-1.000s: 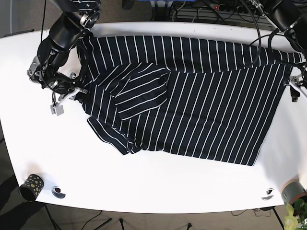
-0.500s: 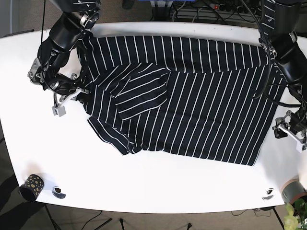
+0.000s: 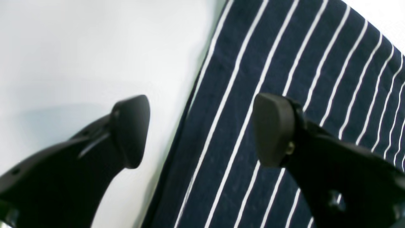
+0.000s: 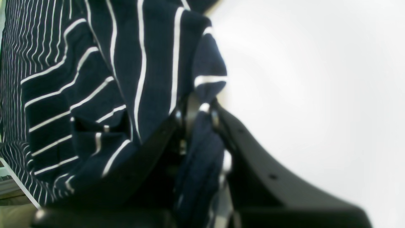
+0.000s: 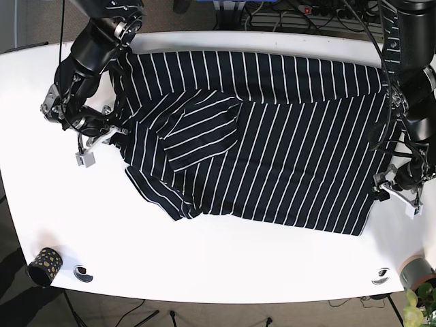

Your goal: Fold the T-shirt properly

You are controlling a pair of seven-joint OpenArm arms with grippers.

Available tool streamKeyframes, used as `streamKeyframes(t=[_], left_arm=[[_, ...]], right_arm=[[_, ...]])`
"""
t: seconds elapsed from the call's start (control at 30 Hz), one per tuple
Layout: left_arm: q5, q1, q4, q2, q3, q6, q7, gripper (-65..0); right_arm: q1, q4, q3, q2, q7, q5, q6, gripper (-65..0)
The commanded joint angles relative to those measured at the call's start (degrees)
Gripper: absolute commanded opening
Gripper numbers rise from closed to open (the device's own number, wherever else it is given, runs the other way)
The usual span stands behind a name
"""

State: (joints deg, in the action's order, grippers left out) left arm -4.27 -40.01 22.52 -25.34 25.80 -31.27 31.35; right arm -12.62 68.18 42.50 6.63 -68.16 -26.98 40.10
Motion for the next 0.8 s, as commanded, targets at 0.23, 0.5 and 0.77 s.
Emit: streamKeyframes(t=[0.23, 0.5, 0.77], left_arm=[[-1.0, -1.4, -2.9, 0.0, -4.3, -0.3, -1.7, -17.9], [-1.0, -1.4, -3.1, 2.1, -5.8, -0.6, -1.9, -28.9], [-0.6, 0.0, -2.9, 3.7, -8.7, -2.3, -4.7, -57.5]], right_arm=[[-1.0, 0.6, 0.0, 0.4, -0.7, 0.7, -0.1, -65.0], [-1.0, 0.6, -0.1, 0.4, -0.7, 0.7, -0.1, -65.0], [-1.6, 0.6, -0.2, 0.6, -0.7, 0.7, -0.1, -65.0]])
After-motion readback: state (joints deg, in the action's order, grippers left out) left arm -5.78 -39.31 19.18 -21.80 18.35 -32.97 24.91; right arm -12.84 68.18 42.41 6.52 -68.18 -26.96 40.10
